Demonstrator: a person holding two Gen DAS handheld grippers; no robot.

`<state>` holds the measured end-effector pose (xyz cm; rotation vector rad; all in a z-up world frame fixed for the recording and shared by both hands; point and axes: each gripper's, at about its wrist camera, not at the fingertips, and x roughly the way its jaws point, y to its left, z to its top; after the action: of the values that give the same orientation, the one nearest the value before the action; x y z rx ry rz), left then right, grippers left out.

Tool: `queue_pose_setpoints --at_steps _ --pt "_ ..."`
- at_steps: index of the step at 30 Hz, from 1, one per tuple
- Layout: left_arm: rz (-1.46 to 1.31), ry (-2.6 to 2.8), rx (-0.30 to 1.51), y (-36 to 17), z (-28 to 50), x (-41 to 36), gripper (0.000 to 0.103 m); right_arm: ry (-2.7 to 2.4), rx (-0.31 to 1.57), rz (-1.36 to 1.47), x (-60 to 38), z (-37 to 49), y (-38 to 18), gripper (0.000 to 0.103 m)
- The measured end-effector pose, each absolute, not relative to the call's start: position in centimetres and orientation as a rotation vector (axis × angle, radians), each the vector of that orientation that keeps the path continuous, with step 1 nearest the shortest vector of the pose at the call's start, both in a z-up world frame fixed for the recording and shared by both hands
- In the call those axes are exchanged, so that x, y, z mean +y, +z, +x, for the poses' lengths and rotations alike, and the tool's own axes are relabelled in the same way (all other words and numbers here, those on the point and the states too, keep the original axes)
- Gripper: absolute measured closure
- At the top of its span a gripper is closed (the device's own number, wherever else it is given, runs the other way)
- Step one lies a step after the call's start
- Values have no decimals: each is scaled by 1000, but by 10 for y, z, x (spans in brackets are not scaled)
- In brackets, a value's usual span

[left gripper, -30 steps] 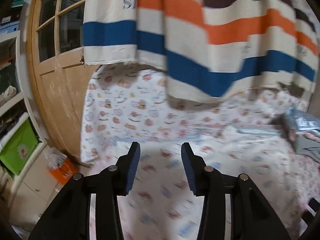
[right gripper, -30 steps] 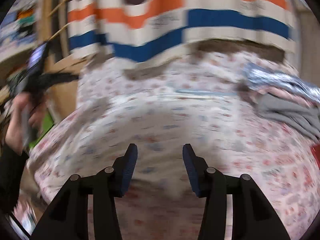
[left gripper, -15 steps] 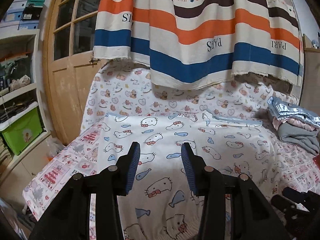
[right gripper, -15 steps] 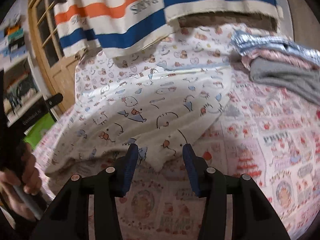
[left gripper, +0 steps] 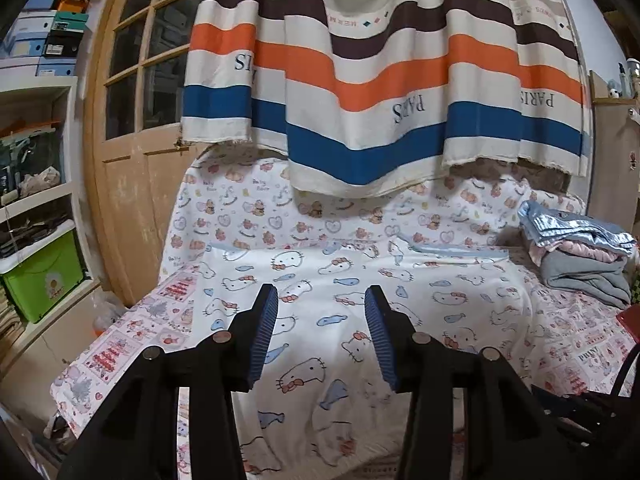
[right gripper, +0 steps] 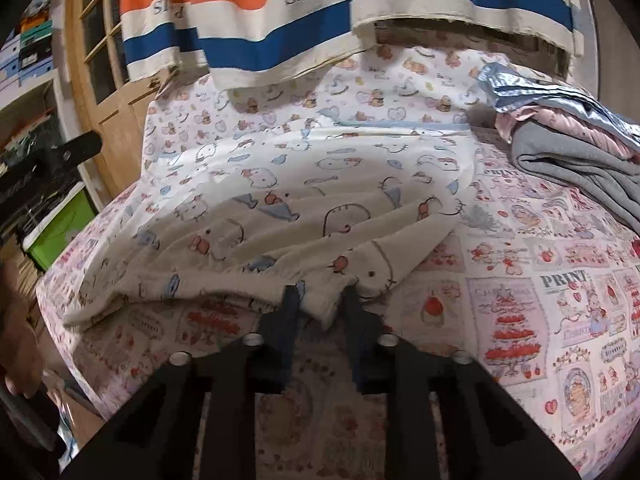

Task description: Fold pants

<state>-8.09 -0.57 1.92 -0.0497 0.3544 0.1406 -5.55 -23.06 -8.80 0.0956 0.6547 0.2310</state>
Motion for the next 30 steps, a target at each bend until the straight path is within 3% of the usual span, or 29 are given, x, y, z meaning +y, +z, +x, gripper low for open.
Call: queue_pose_setpoints --at_steps 10,23,25,27,30 --pt "-47 123 337 27 -88 -4 61 250 652 4 -235 -101 -87 94" --pt "-4 96 344 39 -81 -6 61 297 747 158 -261 -127 -101 94" --pt "6 66 364 39 -74 -7 60 264 722 149 -266 -125 -96 90" --pt "3 -69 422 38 -55 -6 57 206 682 118 -271 -119 -89 71" --pt "40 -77 502 41 -17 -7 60 68 593 133 -297 -99 -73 64"
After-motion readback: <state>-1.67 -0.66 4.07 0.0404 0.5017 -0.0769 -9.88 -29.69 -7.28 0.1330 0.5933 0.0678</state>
